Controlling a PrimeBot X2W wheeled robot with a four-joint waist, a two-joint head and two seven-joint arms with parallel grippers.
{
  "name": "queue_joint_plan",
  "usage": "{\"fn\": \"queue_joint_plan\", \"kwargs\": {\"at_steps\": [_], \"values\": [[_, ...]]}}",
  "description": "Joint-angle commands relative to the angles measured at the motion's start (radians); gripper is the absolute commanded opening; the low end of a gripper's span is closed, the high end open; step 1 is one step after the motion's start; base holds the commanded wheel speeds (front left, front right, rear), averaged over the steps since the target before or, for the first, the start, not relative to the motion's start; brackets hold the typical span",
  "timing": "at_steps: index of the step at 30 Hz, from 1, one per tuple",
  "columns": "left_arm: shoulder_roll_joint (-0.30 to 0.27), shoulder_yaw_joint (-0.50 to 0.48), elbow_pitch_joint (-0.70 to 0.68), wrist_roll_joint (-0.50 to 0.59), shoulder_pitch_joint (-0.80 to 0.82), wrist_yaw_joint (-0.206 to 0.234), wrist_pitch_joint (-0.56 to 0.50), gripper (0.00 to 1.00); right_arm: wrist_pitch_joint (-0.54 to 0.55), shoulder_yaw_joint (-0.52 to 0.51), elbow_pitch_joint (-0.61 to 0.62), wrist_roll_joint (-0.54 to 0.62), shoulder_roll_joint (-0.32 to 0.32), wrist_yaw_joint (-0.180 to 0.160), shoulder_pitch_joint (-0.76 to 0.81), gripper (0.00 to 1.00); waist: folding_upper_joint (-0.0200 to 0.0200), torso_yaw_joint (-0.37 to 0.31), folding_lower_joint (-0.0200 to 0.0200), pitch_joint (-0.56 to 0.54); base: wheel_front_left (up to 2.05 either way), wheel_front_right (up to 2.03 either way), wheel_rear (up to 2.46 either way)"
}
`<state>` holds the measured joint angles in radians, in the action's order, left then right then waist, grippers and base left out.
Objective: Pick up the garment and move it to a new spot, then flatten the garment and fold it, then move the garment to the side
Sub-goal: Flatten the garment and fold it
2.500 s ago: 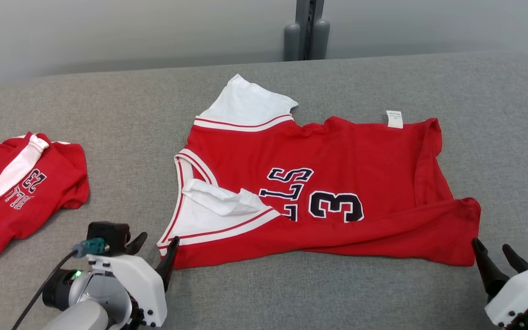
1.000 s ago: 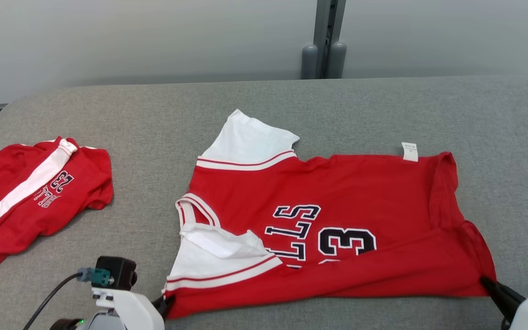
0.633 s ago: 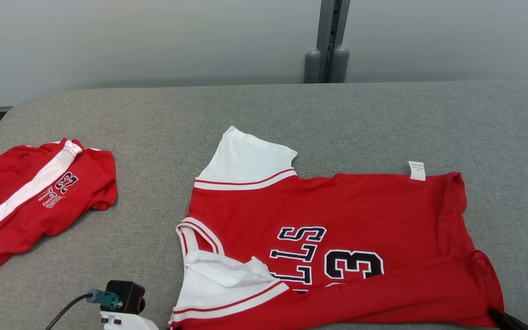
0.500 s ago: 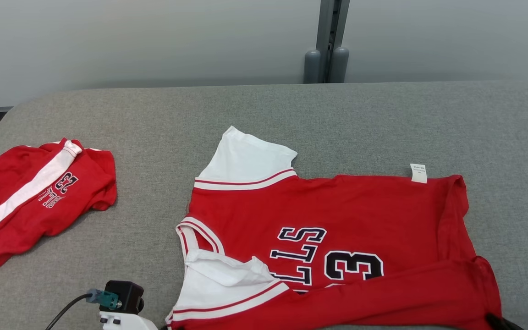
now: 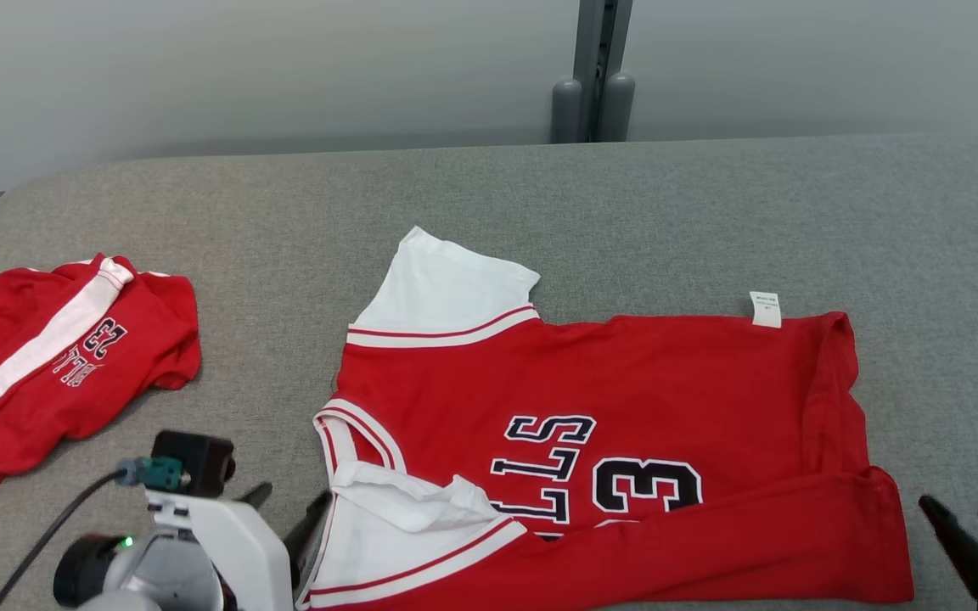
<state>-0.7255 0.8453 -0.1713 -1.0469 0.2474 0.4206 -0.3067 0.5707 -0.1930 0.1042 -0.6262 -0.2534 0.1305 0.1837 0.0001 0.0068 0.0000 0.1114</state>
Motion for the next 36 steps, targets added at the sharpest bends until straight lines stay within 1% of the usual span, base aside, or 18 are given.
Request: {"fn": "queue_joint_plan", "kwargs": {"at_steps": [1, 4, 7, 8, 12, 18, 23, 28, 32, 36], "values": [[-0.006, -0.013, -0.002, 0.019, 0.040, -0.001, 0.009, 1.00, -0.016, -0.014, 0.012, 0.001, 0.000, 0.001, -0.030, 1.00, -0.0001, -0.004, 0.0000, 0.009, 0.00, 0.00, 0.00], [0.002, -0.032, 0.012, 0.046, 0.129, -0.030, 0.012, 1.00, -0.044, -0.036, 0.015, 0.024, 0.007, 0.001, -0.094, 1.00, -0.0001, -0.011, 0.0000, 0.032, 0.00, 0.00, 0.00], [0.010, -0.039, 0.045, 0.076, 0.237, -0.065, -0.014, 1.00, -0.057, -0.040, -0.013, 0.032, 0.018, 0.001, -0.187, 1.00, -0.0001, -0.020, 0.0000, 0.067, 0.00, 0.00, 0.00], [0.010, -0.039, 0.045, 0.076, 0.237, -0.065, -0.014, 1.00, -0.057, -0.040, -0.013, 0.032, 0.018, 0.001, -0.187, 1.00, -0.0001, -0.020, 0.0000, 0.067, 0.00, 0.00, 0.00], [0.040, -0.027, 0.117, 0.099, 0.396, -0.135, -0.084, 1.00, -0.065, -0.026, -0.081, 0.046, 0.025, 0.001, -0.334, 1.00, -0.0001, -0.031, 0.0000, 0.130, 0.00, 0.00, 0.00], [0.116, 0.007, 0.284, 0.111, 0.612, -0.254, -0.190, 1.00, -0.068, 0.046, -0.188, 0.062, 0.021, 0.001, -0.532, 1.00, -0.0001, -0.047, 0.0000, 0.216, 0.00, 0.00, 0.00], [0.187, 0.023, 0.433, 0.096, 0.748, -0.343, -0.249, 1.00, -0.051, 0.101, -0.285, 0.062, 0.009, 0.001, -0.661, 1.00, -0.0001, -0.064, 0.0000, 0.280, 0.00, 0.00, 0.00], [0.240, 0.036, 0.569, 0.082, 0.854, -0.426, -0.295, 1.00, -0.030, 0.161, -0.374, 0.042, 0.005, 0.001, -0.759, 1.00, -0.0001, -0.087, 0.0000, 0.342, 0.00, 0.00, 0.00], [0.264, 0.040, 0.657, 0.075, 0.912, -0.480, -0.312, 1.00, -0.021, 0.198, -0.430, 0.024, 0.003, 0.001, -0.807, 1.00, -0.0001, -0.107, 0.0000, 0.381, 0.00, 0.00, 0.00], [0.275, 0.047, 0.733, 0.087, 0.957, -0.507, -0.307, 1.00, -0.020, 0.235, -0.462, -0.001, 0.003, 0.001, -0.831, 1.00, -0.0001, -0.126, 0.0000, 0.410, 0.00, 0.00, 0.00]]}}
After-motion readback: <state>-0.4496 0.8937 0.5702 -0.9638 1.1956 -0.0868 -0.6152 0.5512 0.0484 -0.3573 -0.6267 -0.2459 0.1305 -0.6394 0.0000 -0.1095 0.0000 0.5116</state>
